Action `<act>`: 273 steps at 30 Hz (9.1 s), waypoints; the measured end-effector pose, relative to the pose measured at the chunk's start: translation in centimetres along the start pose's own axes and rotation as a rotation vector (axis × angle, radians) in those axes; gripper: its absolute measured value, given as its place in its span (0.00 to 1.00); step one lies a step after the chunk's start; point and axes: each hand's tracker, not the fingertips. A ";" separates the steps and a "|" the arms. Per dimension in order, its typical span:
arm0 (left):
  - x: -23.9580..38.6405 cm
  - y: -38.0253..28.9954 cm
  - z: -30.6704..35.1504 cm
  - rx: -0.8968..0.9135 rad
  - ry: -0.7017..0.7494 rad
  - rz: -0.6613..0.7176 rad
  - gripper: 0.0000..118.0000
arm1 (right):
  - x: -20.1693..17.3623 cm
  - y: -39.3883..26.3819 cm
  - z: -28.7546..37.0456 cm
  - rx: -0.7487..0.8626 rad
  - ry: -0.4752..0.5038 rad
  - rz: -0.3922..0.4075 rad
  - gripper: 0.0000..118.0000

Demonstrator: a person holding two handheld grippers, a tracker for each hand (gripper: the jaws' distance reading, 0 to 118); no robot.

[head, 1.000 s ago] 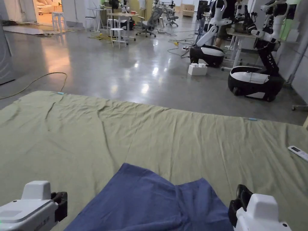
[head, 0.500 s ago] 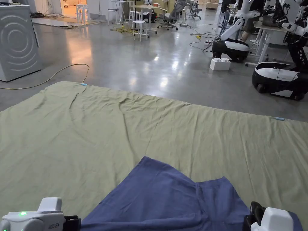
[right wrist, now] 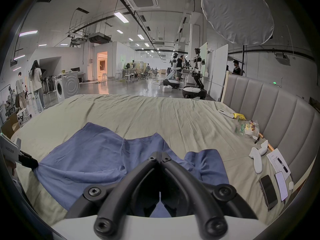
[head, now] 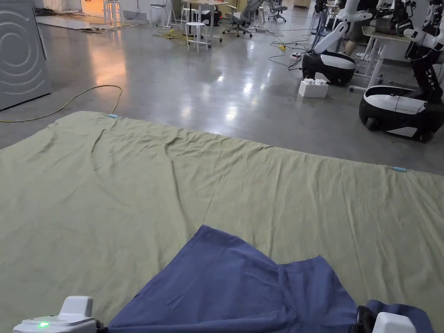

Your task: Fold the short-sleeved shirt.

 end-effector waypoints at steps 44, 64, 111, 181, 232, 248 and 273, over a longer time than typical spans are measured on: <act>-1.9 0.6 -1.4 0.110 -0.011 0.041 0.05 | 4.3 4.9 -18.6 -0.311 0.099 0.003 0.02; 6.8 20.1 14.2 0.554 -0.179 0.020 0.05 | 12.4 23.2 -1.5 0.163 -0.061 0.022 0.02; 14.0 48.3 21.4 0.755 -0.108 -0.045 0.05 | 13.9 48.0 -5.1 0.482 -0.334 0.125 0.02; 4.5 -1.9 4.9 0.212 -0.067 -0.180 0.52 | 3.3 -3.7 6.4 -0.239 -0.086 -0.010 0.69; 6.6 17.0 -8.9 0.273 -0.078 -0.048 0.26 | 0.9 3.0 -0.5 0.174 -0.057 0.007 0.02; 8.5 22.7 -22.1 -0.007 -0.037 -0.112 0.58 | 2.7 -2.4 -4.9 -0.031 -0.091 0.019 0.02; 9.0 21.9 -17.7 0.059 -0.062 -0.245 0.04 | 13.0 1.1 -31.5 -0.622 -0.045 0.010 0.52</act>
